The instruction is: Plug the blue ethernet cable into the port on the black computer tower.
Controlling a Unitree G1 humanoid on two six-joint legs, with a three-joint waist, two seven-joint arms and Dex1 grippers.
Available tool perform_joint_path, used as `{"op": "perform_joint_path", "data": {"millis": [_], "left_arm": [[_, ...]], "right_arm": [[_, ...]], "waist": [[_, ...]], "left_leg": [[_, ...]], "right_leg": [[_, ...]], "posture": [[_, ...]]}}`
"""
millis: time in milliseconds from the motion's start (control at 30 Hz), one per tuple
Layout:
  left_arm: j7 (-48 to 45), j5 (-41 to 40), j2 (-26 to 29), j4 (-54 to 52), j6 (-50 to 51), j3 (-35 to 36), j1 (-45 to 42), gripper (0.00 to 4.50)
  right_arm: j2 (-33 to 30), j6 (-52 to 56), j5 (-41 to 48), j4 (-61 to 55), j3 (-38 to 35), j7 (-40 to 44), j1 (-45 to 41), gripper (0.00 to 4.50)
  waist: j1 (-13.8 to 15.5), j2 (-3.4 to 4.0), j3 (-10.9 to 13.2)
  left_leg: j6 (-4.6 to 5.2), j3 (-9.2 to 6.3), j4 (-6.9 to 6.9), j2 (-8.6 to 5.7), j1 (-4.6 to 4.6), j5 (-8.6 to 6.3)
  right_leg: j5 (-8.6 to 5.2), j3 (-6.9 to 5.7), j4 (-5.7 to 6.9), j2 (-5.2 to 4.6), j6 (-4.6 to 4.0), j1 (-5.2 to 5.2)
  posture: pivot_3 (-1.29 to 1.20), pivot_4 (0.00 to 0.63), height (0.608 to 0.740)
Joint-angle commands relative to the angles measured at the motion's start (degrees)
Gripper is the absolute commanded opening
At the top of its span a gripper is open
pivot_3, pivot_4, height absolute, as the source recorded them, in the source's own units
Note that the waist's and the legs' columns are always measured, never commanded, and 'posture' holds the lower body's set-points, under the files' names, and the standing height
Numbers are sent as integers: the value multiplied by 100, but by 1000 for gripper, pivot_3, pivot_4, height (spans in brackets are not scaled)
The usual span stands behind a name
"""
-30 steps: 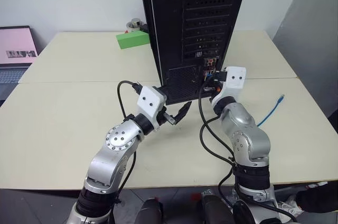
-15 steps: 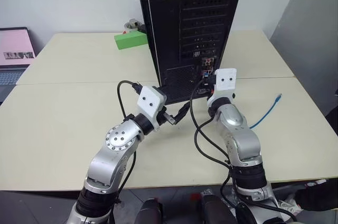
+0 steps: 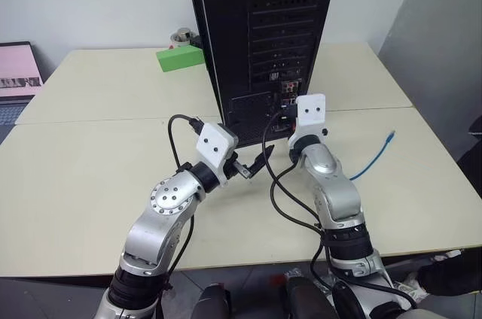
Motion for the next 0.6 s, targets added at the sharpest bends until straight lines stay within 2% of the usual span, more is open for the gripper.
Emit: {"op": "perform_joint_path", "data": {"millis": [33,167,200,233,367,500,600], "left_arm": [[44,32,-35,-188,-119,82,18,4500],[46,31,-42,-172,-117,100,14,4500],[49,33,-44,-175,-115,102,20,4500],[52,34,-46,-177,-114,103,25,4500],[60,31,-56,-170,-100,122,31,4500],[119,-53,-79,-165,-15,310,39,4500],[241,-180,-64,-214,445,453,11,4500]], "right_arm": [[54,-128,22,-34,74,121,-318,3],[-4,-54,105,-175,50,270,-170,3],[-36,1,117,-234,38,303,-120,705],[-57,31,126,-271,32,330,-90,788],[-190,190,166,-480,9,464,17,1696],[-617,602,328,-1163,-108,881,251,2618],[-924,871,494,-1572,-154,1200,340,3196]], "waist": [[-1,0,0],[-5,0,0],[-5,0,0],[2,0,0],[23,0,0],[57,0,0],[102,0,1]], "left_leg": [[0,0,0,4,0,0],[0,3,0,11,1,1],[0,3,0,12,1,1],[0,3,-1,13,1,1],[0,2,-6,12,-12,1],[-1,3,-10,12,-18,1],[-1,3,-11,9,-19,1]], "right_leg": [[1,1,0,5,-2,-1],[4,5,0,13,-7,-4],[4,6,0,14,-7,-4],[4,5,0,14,-7,-5],[4,3,-3,14,-8,-13],[4,1,-5,11,-9,-19],[3,0,-6,8,-8,-19]], "posture": [[0,150,740],[0,150,740],[0,150,740],[0,150,740],[0,150,740],[0,150,740],[0,150,740]]}}
